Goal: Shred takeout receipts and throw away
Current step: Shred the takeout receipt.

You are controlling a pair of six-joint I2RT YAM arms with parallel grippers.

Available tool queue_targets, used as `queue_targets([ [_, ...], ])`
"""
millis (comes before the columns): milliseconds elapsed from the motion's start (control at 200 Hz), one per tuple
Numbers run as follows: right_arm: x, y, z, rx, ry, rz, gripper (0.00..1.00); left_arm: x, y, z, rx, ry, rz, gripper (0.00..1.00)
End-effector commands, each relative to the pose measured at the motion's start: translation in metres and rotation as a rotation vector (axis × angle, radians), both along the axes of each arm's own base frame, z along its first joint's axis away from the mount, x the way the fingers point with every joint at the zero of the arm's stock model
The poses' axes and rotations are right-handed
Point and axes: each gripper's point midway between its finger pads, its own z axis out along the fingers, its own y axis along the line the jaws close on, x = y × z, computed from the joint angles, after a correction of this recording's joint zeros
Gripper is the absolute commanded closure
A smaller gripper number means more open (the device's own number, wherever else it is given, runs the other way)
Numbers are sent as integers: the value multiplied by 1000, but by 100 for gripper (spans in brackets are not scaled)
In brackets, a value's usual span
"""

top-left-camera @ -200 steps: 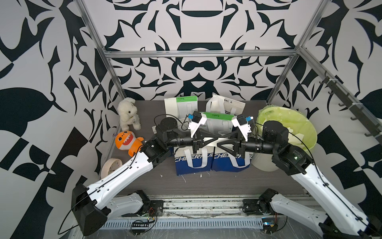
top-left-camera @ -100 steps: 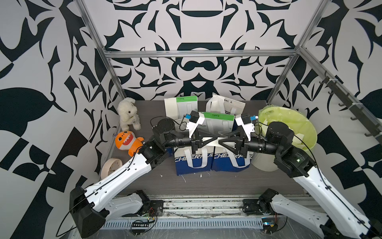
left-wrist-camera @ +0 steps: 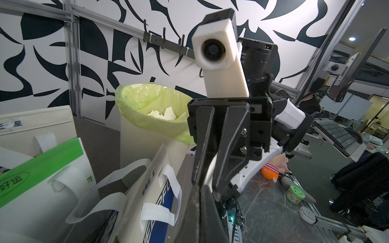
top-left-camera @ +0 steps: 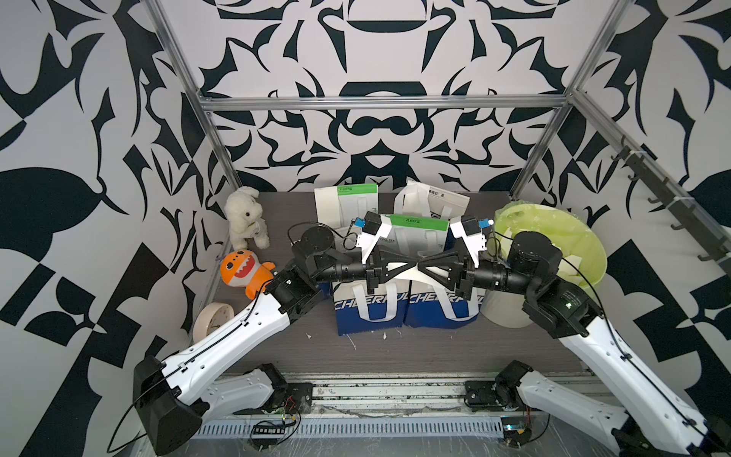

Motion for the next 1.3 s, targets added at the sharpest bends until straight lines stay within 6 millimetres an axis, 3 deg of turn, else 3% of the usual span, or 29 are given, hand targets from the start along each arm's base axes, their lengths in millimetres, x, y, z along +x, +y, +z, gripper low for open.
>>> queue_targets([
  [0, -2, 0, 12, 38, -42, 4, 88, -4, 0, -2, -9, 0, -16, 100],
  [145, -1, 1, 9, 38, -28, 5, 94, -3, 0, 2, -19, -9, -14, 100],
  [185, 0, 1, 9, 39, -22, -2, 100, -4, 0, 1, -18, -7, -17, 100],
  [305, 14, -1, 3, 24, 35, -75, 100, -3, -1, -1, -16, -4, -18, 100],
  [475, 44, -7, -28, -61, 170, -238, 100, -2, 2, 2, -50, -38, 9, 100],
  [635, 59, -4, -54, -105, 297, -287, 100, -27, -4, 7, -89, -156, -56, 100],
  [780, 68, -5, -70, -163, 358, -335, 100, -36, -9, 2, -73, -176, -74, 100],
  [1090, 81, -14, -90, -256, 398, -416, 100, -44, 19, 29, -151, -275, 22, 100],
  [1295, 96, -36, -77, -326, 325, -532, 100, -49, 40, 40, -181, -294, 84, 100],
])
